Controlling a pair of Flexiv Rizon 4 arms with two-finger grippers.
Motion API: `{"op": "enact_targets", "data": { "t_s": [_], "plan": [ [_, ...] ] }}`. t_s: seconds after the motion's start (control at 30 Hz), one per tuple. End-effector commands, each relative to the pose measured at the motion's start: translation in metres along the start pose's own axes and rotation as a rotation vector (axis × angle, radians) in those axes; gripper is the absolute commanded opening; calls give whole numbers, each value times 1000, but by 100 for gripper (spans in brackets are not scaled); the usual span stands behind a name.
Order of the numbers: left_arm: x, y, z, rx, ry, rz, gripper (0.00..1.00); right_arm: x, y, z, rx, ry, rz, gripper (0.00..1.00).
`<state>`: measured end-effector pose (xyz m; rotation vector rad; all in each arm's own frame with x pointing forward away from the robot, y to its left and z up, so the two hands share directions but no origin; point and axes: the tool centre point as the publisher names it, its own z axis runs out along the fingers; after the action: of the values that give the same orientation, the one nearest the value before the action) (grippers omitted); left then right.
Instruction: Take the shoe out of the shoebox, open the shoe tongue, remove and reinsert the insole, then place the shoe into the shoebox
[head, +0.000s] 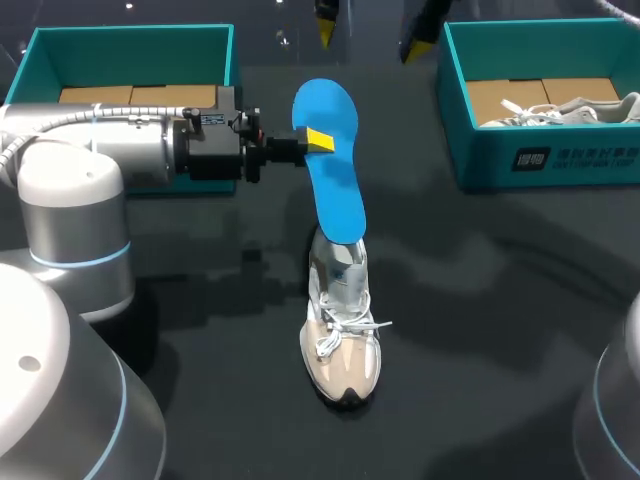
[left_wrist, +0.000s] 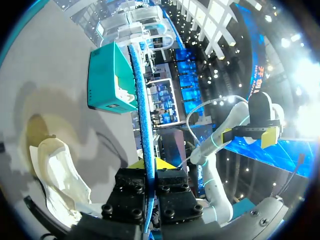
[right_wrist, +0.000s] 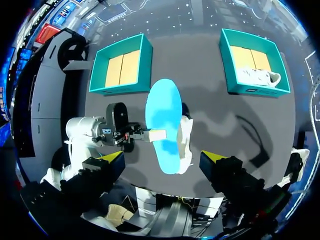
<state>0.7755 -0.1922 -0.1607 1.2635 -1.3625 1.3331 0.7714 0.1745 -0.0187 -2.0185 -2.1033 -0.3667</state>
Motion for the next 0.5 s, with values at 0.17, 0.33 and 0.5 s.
{"op": "enact_targets", "data": {
  "t_s": [0.17,0.33,0.5],
  "plan": [
    [0,1,-1,0,-2,0,0,-19,-1,21,-5,492,-6,100],
    [0,1,-1,0,-2,0,0,-27,-3,29,-17,592,3,100],
    [0,1,-1,0,-2,0,0,-38,-8,35,-44,692,22,100]
  ]
}}
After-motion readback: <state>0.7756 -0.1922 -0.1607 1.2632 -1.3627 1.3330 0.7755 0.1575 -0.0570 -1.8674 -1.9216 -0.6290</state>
